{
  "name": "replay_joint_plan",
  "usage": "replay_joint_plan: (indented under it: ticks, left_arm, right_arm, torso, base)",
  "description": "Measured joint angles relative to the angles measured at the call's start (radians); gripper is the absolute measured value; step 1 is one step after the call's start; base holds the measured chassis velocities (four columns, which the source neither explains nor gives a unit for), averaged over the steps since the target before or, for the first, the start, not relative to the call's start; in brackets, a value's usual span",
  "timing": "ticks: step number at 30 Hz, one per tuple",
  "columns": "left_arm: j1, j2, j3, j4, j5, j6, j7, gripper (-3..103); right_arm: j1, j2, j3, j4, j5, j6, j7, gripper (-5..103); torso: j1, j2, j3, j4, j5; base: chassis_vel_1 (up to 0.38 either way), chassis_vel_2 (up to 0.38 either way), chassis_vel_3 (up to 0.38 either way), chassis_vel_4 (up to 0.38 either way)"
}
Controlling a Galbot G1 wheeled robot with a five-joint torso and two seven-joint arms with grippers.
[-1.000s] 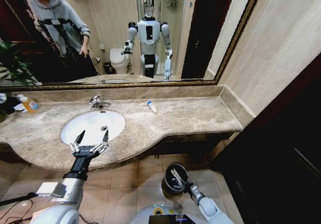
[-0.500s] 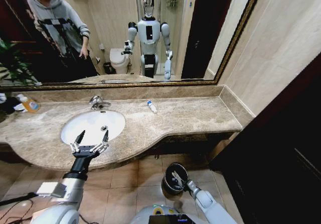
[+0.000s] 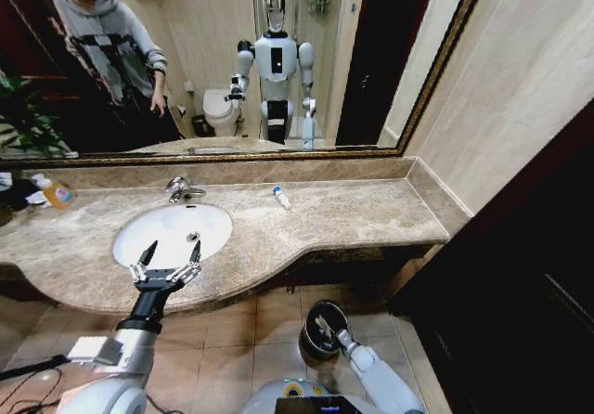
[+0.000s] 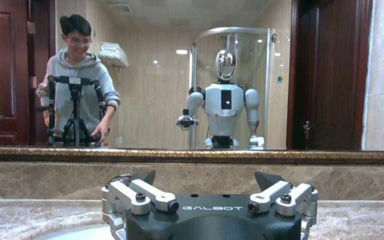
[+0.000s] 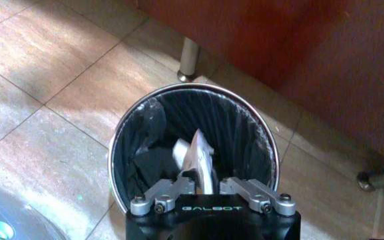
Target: Pick up the trash from the sink and place it in the trash bin.
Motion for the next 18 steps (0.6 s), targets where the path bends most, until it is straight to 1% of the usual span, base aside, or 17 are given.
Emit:
replay_joint_plan:
  ticks: [3, 5, 8, 9, 11, 12, 13, 14, 16, 17, 18]
  left_arm:
    - [0.0, 0.0, 0.0, 0.0, 0.0, 0.0, 0.0, 100]
    - [0.0, 0.0, 0.0, 0.0, 0.0, 0.0, 0.0, 100]
    - [0.0, 0.0, 0.0, 0.0, 0.0, 0.0, 0.0, 100]
    - [0.0, 0.0, 0.0, 0.0, 0.0, 0.0, 0.0, 100]
    - [0.0, 0.0, 0.0, 0.0, 0.0, 0.0, 0.0, 100]
    - [0.0, 0.0, 0.0, 0.0, 0.0, 0.0, 0.0, 100]
    - [0.0, 0.0, 0.0, 0.0, 0.0, 0.0, 0.0, 100]
    - [0.0, 0.0, 0.0, 0.0, 0.0, 0.0, 0.0, 100]
    - [0.0, 0.0, 0.0, 0.0, 0.0, 0.0, 0.0, 100]
    - [0.0, 0.0, 0.0, 0.0, 0.0, 0.0, 0.0, 100]
    - [0.0, 0.0, 0.0, 0.0, 0.0, 0.0, 0.0, 100]
  right_arm:
    - [-0.01, -0.014, -0.001, 0.025, 0.008, 0.0, 0.0, 31]
    - [-0.013, -0.016, -0.002, 0.031, 0.009, -0.001, -0.001, 31]
    - [-0.031, -0.028, -0.003, 0.062, 0.016, -0.004, -0.003, 47]
    - [-0.031, -0.028, -0.003, 0.062, 0.016, -0.004, -0.003, 47]
    - [-0.044, -0.035, -0.004, 0.083, 0.023, -0.005, -0.005, 58]
    - [-0.044, -0.035, -0.004, 0.083, 0.023, -0.005, -0.005, 58]
    - [-0.048, -0.037, -0.004, 0.087, 0.024, -0.003, -0.007, 64]
    - [-0.053, -0.04, -0.004, 0.093, 0.025, 0.001, -0.009, 64]
    - [-0.066, -0.046, -0.002, 0.111, 0.029, 0.004, -0.011, 75]
    - [-0.066, -0.046, -0.002, 0.111, 0.029, 0.004, -0.011, 75]
    - [-0.071, -0.047, -0.001, 0.119, 0.033, 0.004, -0.011, 80]
  torso:
    - [0.0, 0.0, 0.0, -0.0001, -0.0002]
    - [0.0, 0.0, 0.0, 0.0, -0.0001]
    - [0.0, 0.0, 0.0, -0.0001, -0.0001]
    - [0.0, 0.0, 0.0, -0.0001, -0.0001]
    - [0.0, 0.0, 0.0, -0.0001, -0.0001]
    - [0.0, 0.0, 0.0, -0.0001, -0.0001]
    - [0.0, 0.0, 0.0, -0.0001, -0.0001]
    - [0.0, 0.0, 0.0, -0.0001, 0.0]
    - [0.0, 0.0, 0.0, -0.0001, -0.0001]
    - [0.0, 0.0, 0.0, -0.0001, -0.0001]
    - [0.0, 0.0, 0.0, 0.0, -0.0001]
  base:
    - [0.0, 0.0, 0.0, 0.0]
    - [0.0, 0.0, 0.0, 0.0]
    - [0.0, 0.0, 0.0, 0.0]
    - [0.0, 0.0, 0.0, 0.0]
    - [0.0, 0.0, 0.0, 0.0]
    - [0.0, 0.0, 0.0, 0.0]
    - [0.0, 0.0, 0.0, 0.0]
    - [0.0, 0.0, 0.0, 0.0]
    - [0.0, 0.0, 0.0, 0.0]
    - [0.0, 0.0, 0.0, 0.0]
    - [0.0, 0.0, 0.0, 0.0]
